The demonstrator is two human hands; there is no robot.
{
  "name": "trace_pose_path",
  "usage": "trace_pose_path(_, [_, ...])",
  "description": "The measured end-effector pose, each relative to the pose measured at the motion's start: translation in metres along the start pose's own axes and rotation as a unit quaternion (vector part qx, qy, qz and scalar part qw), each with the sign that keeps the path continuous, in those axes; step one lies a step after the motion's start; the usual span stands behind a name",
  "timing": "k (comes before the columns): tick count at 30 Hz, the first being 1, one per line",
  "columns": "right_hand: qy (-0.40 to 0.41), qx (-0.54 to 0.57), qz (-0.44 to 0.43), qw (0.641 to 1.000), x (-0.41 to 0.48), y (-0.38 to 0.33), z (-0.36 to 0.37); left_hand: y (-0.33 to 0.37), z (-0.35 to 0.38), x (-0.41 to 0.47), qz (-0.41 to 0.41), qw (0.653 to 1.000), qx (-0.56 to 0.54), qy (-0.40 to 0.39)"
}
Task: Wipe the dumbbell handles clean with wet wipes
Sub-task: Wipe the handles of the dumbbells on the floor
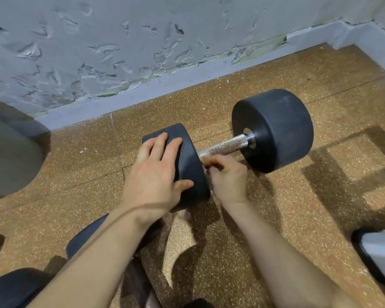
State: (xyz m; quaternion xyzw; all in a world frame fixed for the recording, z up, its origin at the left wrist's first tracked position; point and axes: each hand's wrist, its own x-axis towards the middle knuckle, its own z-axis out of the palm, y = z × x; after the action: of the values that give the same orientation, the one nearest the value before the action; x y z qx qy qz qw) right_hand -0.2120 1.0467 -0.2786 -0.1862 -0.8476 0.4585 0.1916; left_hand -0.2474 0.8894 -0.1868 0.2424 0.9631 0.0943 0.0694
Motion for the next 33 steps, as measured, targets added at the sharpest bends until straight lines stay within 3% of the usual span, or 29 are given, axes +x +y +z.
trace_pose_path(4, [0.087,-0.055,0.043,0.994,0.041,0.0,-0.007,-0.001,-0.001,0.007,-0.014,1.0,0.007,0.01])
trace_pose_path(6, [0.048,-0.063,0.018,0.997,0.038,-0.004,0.007,0.003,0.005,-0.002,-0.016,0.999,0.035,0.038])
trace_pose_path(9, [-0.076,-0.072,-0.033,0.994,0.022,-0.004,0.018,0.002,0.014,-0.007,-0.011,0.998,0.063,0.015])
trace_pose_path(11, [-0.09,-0.095,-0.037,0.991,0.032,0.005,0.006,-0.004,0.013,0.003,-0.009,0.998,0.059,0.019])
trace_pose_path(15, [0.075,-0.084,0.012,0.994,0.064,0.017,-0.007,-0.013,0.008,0.015,-0.004,0.999,0.033,0.006])
trace_pose_path(21, [0.038,-0.054,-0.06,0.996,0.041,0.009,0.019,-0.019,-0.004,0.031,-0.01,0.998,0.045,-0.04])
trace_pose_path(24, [0.103,0.007,0.005,0.995,0.065,0.013,0.009,-0.014,-0.009,0.027,0.001,0.996,0.09,0.016])
trace_pose_path(27, [0.167,-0.014,0.024,0.986,0.07,0.01,0.018,0.001,0.004,0.013,0.027,0.991,0.121,0.045])
trace_pose_path(31, [0.1,-0.02,-0.04,0.994,0.05,-0.002,0.045,-0.002,0.018,0.015,0.014,0.986,0.168,0.012])
trace_pose_path(33, [0.06,0.02,-0.02,0.998,0.056,0.0,0.035,-0.006,0.015,0.019,0.016,0.989,0.149,0.018])
